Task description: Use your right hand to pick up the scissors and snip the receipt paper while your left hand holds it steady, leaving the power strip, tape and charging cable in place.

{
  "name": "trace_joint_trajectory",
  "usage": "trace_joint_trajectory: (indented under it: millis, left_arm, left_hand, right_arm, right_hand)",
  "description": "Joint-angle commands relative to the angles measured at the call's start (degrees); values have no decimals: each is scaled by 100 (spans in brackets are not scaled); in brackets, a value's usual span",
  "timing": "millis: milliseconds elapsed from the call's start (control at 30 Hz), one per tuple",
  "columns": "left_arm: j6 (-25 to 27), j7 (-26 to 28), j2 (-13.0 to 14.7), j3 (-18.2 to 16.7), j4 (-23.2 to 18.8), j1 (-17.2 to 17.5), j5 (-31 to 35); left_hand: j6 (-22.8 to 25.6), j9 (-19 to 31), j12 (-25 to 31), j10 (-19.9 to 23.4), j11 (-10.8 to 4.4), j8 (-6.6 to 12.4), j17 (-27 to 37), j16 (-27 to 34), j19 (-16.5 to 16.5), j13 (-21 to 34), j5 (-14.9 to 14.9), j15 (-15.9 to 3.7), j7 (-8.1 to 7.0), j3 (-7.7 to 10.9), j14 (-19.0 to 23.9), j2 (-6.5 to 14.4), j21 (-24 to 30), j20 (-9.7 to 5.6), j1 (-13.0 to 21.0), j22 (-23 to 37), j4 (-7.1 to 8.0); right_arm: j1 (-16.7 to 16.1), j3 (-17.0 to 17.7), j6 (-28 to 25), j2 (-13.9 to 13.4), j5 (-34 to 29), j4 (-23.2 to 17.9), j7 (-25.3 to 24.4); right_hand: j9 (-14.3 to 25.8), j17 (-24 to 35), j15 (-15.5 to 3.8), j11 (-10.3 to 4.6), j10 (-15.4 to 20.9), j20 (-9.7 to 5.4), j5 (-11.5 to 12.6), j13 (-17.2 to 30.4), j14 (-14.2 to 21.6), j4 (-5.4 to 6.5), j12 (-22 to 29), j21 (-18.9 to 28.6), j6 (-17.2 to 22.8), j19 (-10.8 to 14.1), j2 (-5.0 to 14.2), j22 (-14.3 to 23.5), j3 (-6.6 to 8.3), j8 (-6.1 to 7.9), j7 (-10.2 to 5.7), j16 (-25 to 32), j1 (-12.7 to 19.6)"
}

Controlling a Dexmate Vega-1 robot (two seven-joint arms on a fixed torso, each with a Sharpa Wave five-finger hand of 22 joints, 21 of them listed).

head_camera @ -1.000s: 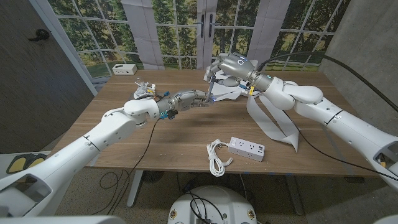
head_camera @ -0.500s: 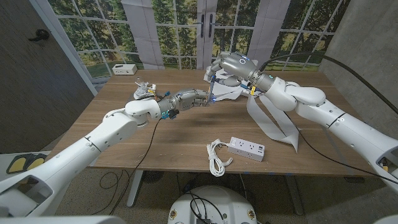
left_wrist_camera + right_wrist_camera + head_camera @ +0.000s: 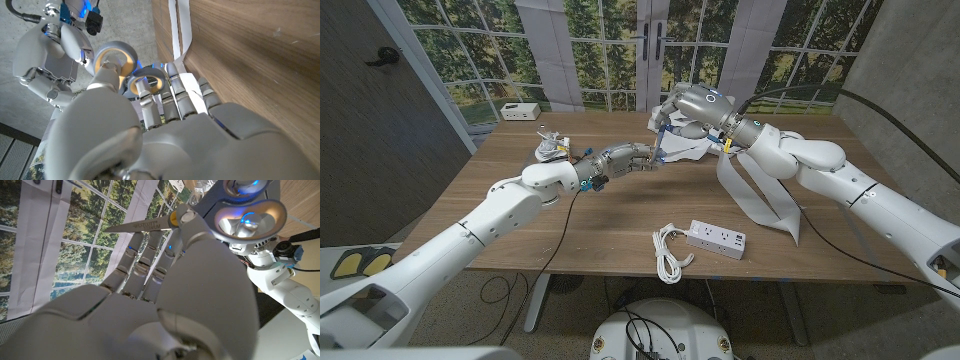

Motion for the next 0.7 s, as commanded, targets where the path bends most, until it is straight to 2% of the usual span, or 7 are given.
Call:
trace_joint_trajectory:
  millis: [33,233,367,433,500,700]
  left_arm:
    - [-71,-186,-49,29,167,-57,-62]
    - [-98,-256,-73,49,229,-86,-61]
    - [-86,-281,-64,61,235,-96,-53]
    - [-99,-286,-69,57,237,-86,-61]
    - [-102,-294,-68,57,239,-81,-67]
    - [-163,-268,-78,32,232,-12,-87]
  left_hand:
    - [-216,171,51,671,-764,42,71,-4,27,108,28,-418,42,244,-17,718,-14,27,657,20,253]
    - [-294,325,91,629,-736,113,139,-8,10,198,-6,-407,87,322,-69,732,-28,27,686,22,283]
    - [-263,410,119,623,-747,181,177,-1,4,247,-22,-406,76,366,-79,721,-33,28,722,24,276]
    - [-260,450,132,620,-735,207,192,0,1,269,-27,-403,91,385,-82,710,-35,28,740,24,267]
    - [-233,477,147,633,-724,235,198,-1,0,285,-30,-402,76,397,-77,698,-36,28,750,25,260]
    - [-135,573,186,647,-726,336,225,2,-7,339,-36,-424,92,421,-63,662,-41,28,758,27,253]
  right_arm:
    - [-17,23,-75,13,-50,-49,30]
    - [5,4,-69,12,-66,-48,61]
    - [-17,16,4,17,-78,-1,-138]
    - [-29,27,50,17,-111,28,-288]
    - [-42,38,75,5,-149,32,-393]
    - [-114,93,150,5,-252,104,-919]
  right_hand:
    - [14,70,-670,-30,-12,2,37,-8,321,332,-28,-13,-54,-25,89,-2,371,26,-5,59,-26]
    - [40,165,-681,-96,-227,1,16,124,220,341,-47,-71,-248,-129,162,8,400,-58,-77,77,-23]
    - [27,47,-683,-107,-288,0,-86,-59,-9,374,-186,-111,-416,-199,250,13,358,-166,-134,-62,-57]
    - [3,-77,-671,-117,-451,30,-183,-237,-202,439,-366,-139,-628,-225,272,12,272,-296,-155,-135,-191]
    - [-16,-195,-640,-81,-542,49,-267,-360,-367,551,-481,-152,-708,-208,275,10,169,-365,-174,-175,-434]
    - [-69,-421,-607,28,-681,186,-451,-589,-545,731,-686,-217,-867,-227,243,-1,-30,-506,-195,-161,-906]
